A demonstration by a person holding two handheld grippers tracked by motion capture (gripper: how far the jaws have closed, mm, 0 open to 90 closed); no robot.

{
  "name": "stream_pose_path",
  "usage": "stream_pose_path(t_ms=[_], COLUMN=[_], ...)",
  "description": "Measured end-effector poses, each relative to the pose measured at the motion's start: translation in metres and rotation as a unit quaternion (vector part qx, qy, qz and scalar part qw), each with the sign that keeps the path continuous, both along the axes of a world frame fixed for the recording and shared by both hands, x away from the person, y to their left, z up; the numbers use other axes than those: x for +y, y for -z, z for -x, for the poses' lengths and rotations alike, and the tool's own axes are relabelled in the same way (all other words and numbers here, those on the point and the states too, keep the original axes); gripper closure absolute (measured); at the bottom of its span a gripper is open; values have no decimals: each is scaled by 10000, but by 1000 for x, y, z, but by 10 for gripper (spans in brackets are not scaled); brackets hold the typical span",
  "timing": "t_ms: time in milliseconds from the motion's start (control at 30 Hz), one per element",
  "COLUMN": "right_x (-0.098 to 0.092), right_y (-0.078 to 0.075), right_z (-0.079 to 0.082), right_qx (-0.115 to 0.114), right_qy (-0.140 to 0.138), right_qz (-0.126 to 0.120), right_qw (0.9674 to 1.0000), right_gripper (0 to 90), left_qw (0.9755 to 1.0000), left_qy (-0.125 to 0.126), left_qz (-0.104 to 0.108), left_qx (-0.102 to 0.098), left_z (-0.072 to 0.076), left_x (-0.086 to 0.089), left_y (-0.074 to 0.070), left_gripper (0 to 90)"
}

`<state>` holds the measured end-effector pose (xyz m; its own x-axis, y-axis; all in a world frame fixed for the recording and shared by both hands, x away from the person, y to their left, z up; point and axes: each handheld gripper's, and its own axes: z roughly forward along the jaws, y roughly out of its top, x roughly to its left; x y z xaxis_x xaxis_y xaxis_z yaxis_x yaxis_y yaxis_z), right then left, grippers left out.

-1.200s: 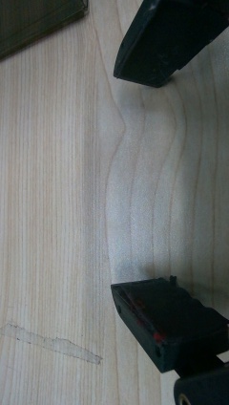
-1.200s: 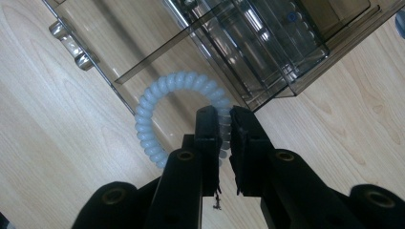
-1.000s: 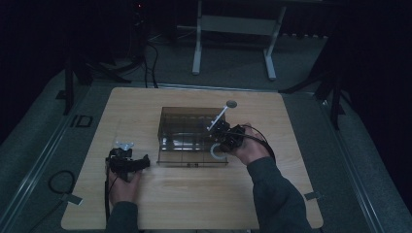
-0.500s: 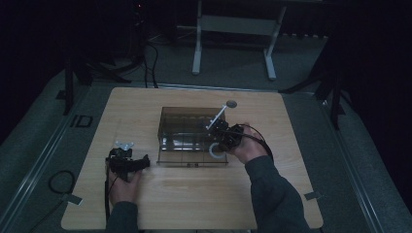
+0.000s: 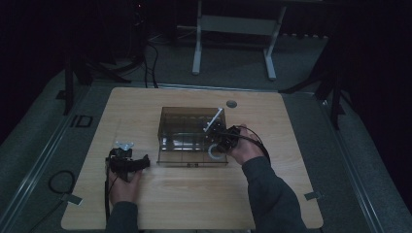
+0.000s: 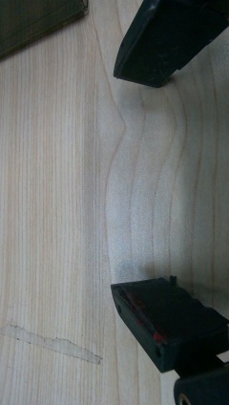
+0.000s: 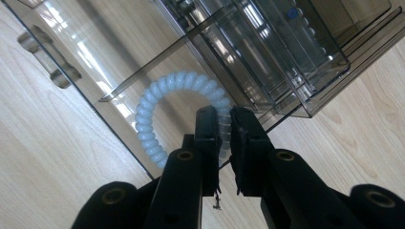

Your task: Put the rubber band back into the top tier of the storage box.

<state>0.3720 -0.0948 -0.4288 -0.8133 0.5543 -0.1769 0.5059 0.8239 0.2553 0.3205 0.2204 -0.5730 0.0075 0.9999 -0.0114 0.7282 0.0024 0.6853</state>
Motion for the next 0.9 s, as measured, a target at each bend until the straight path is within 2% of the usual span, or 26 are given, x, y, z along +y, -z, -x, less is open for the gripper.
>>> stream_pose_path(t_ms=[200, 900], right_x=[4, 5], right_y=[4, 17], right_z=[3, 1], right_qx=[-11, 108], right_qy=[-73, -49], right_qz=[76, 201], right_qw=[9999, 9997], right_gripper=[817, 812], left_qw=[10000, 10000], left_qy=[-3, -2], left_qz=[1, -1], left_qx=[-9, -9], left_z=[0, 0], left_x=[0, 0], left_y=[0, 0], left_gripper=[24, 24])
